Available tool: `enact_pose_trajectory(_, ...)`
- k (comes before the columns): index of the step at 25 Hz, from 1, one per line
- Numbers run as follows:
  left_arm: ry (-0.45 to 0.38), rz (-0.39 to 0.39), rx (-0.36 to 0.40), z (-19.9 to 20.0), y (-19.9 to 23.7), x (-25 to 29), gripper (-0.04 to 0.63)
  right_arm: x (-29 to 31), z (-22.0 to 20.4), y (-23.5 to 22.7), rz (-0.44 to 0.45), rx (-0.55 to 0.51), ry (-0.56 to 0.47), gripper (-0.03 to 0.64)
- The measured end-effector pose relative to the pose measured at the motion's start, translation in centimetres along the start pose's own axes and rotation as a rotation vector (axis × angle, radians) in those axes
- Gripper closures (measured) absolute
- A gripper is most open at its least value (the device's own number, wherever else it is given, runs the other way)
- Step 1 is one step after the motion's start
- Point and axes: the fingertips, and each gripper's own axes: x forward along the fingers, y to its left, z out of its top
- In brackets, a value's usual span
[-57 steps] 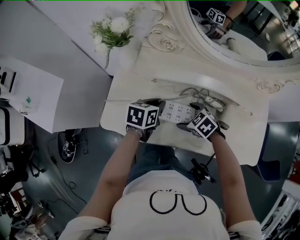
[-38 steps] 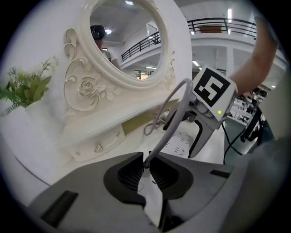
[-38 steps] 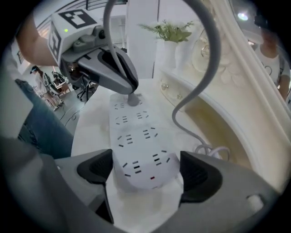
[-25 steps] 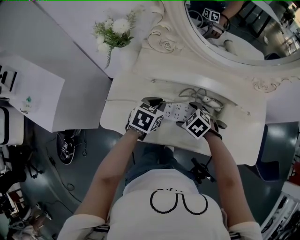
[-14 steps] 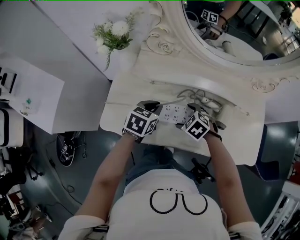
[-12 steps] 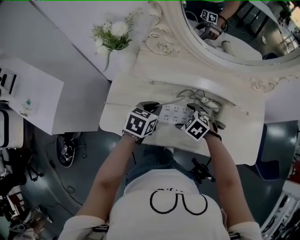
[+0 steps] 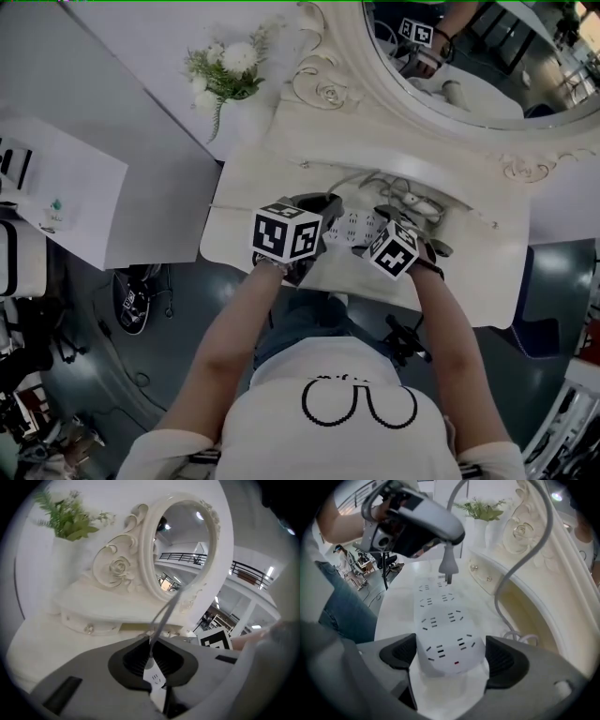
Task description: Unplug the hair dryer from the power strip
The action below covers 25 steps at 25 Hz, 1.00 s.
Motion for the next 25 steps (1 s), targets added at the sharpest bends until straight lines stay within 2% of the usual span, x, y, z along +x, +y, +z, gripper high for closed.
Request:
enact_pose_trajectory(2, -0.001, -0.005, 0.082, 0.9, -1.3, -0.3, 0.574, 0.0, 0.1, 0.1, 0.001, 0.001, 0.003, 0.161)
enact_pose_trajectory(4, 0.006, 0.020, 0.110, 0.8, -0.9, -0.9, 0.574, 0.0, 0.1, 0.3, 0.003, 0.004, 0.002, 0.161)
enact_pose_trajectory(9, -0.022, 0.059, -0.028, 0.5, 2.8, -3.0, 0.574, -0.1, 0.1, 0.3, -0.002, 0.007, -0.005, 0.160)
enact_pose_trajectory(11, -0.021, 0.056, -0.045, 0.5, 3.9, -4.1, 0.574, -0.1, 0.1, 0.2, -0.005, 0.009, -0.010, 0.160)
enact_pose_trajectory(13, -0.018, 0.008, -0.049, 0.3, 4.3, -5.2, 0.574, -0.2, 0.1, 0.2, -0.009, 0.013, -0.016, 0.160)
enact_pose_trajectory(16, -0.026, -0.105, -0.058, -0.1, 4.1, -7.1, 0.573, -0.1, 0.1, 0.3, -0.018, 0.028, -0.022, 0.160)
enact_pose_trajectory(18, -0.032, -0.127, -0.064, -0.4, 4.3, -8.2, 0.572, -0.2, 0.1, 0.4, -0.024, 0.036, -0.023, 0.160)
enact_pose_trajectory(20, -0.062, -0.112, -0.089, -0.4, 5.0, -9.3, 0.572, -0.2, 0.1, 0.4, -0.026, 0.038, -0.020, 0.160)
enact_pose_trajectory(23, -0.152, -0.070, -0.179, 0.1, 6.8, -10.9, 0.556, -0.3, 0.0, 0.4, -0.026, 0.040, -0.015, 0.160)
enact_pose_trajectory(25, -0.184, -0.028, -0.226, -0.2, 8.3, -11.5, 0.533, -0.3, 0.0, 0.4, -0.031, 0.046, -0.017, 0.160)
